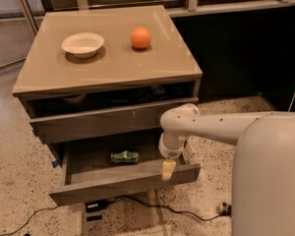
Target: Open middle drawer
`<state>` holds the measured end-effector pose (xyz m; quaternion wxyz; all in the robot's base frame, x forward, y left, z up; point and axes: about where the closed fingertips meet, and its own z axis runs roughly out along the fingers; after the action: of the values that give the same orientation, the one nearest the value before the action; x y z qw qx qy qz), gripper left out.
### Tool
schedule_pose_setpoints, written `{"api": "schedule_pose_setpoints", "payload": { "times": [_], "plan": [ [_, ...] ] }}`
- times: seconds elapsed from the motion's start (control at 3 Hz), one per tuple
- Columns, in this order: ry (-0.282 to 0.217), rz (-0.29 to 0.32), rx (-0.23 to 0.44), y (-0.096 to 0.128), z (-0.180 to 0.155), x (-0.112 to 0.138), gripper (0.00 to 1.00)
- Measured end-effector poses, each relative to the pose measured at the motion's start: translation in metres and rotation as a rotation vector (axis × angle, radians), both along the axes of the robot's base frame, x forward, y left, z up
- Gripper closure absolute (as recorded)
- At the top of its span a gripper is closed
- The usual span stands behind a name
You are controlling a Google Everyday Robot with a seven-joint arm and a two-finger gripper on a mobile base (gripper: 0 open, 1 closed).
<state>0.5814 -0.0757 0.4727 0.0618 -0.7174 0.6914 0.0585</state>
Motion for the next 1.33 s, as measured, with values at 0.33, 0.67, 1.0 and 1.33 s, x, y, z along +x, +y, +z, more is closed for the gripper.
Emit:
{"api": "schedule_pose_setpoints", "payload": {
  "times": [0.33,0.67,1.0,1.33],
  "plan": [
    [0.0,0.0,0.0,0.0,0.0,0.0,0.46],
    [0.0,0.0,0.0,0.0,0.0,0.0,0.69],
    [0.0,0.0,0.0,0.0,0.0,0.0,0.92],
    [0.0,0.0,0.0,0.0001,-0.0001,0.0,1.0]
  ]
}}
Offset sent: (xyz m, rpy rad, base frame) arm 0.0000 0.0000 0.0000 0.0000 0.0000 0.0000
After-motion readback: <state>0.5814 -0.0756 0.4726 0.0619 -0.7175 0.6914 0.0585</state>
